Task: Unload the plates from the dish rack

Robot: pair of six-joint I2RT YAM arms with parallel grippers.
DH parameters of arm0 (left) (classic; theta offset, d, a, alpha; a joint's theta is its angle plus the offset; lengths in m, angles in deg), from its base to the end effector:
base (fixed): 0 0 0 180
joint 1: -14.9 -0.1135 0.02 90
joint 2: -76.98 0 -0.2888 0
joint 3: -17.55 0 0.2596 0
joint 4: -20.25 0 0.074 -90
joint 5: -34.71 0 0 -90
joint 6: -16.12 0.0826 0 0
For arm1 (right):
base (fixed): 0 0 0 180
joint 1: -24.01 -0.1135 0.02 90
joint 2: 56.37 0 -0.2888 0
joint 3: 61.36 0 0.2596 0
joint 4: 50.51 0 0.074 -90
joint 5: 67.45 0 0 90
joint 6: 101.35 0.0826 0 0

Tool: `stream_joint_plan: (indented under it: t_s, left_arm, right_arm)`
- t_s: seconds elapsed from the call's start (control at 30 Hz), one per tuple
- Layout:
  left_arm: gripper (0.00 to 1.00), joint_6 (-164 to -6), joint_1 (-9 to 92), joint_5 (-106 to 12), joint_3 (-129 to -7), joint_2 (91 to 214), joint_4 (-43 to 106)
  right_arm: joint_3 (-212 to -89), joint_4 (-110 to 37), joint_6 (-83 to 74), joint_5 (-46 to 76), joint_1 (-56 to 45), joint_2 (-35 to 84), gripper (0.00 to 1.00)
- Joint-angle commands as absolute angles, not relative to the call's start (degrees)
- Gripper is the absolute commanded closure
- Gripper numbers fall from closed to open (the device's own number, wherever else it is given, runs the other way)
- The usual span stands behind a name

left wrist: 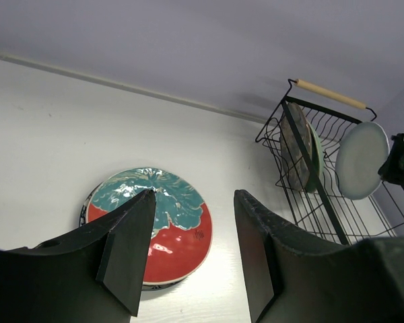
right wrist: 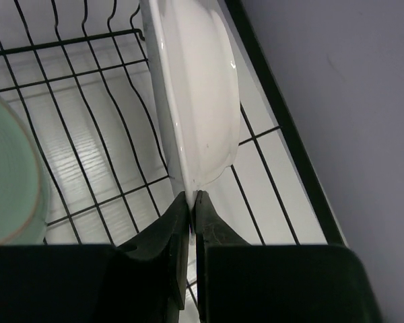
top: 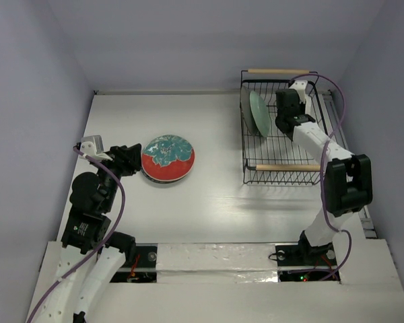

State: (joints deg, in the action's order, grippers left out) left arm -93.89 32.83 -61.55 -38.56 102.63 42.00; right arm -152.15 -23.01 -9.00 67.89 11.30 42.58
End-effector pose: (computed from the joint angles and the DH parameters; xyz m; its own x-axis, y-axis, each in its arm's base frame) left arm 0.1338 -0.0338 0.3938 0.0658 -0.3788 -0.9231 0.2405 0.9039 -0.3538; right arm 0.4316 0.0371 0.2849 -0.5514 -0.0948 -0.8288 0.4321 0.8174 -0.3810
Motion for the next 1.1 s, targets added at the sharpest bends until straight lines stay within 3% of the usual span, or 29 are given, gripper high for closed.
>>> stream_joint_plan:
  t_s: [0.0, 0.43, 0.8, 1.07]
  left_arm:
    - [0.53, -93.65, 33.09, -61.53, -38.35, 102.55, 39.24]
    - [0.53, -93.74, 33.09, -61.35, -38.27, 103.17, 39.15]
    - [0.53, -93.92, 33.09, -61.26, -38.27, 103.78, 39.15]
    - [0.53, -93.92, 33.09, -61.09, -38.27, 103.96, 39.15]
  right_arm:
    - [-152.95, -29.41, -4.85, 65.8, 10.65, 34.08, 1.0]
    - [-148.21, -31.6, 2.53, 56.84, 11.8, 20.8, 1.0]
    - [-141.27, -33.8, 11.41, 40.67, 15.48, 20.09, 1.0]
    - [-135.73, -36.08, 13.7, 37.93, 16.54, 19.31, 1.0]
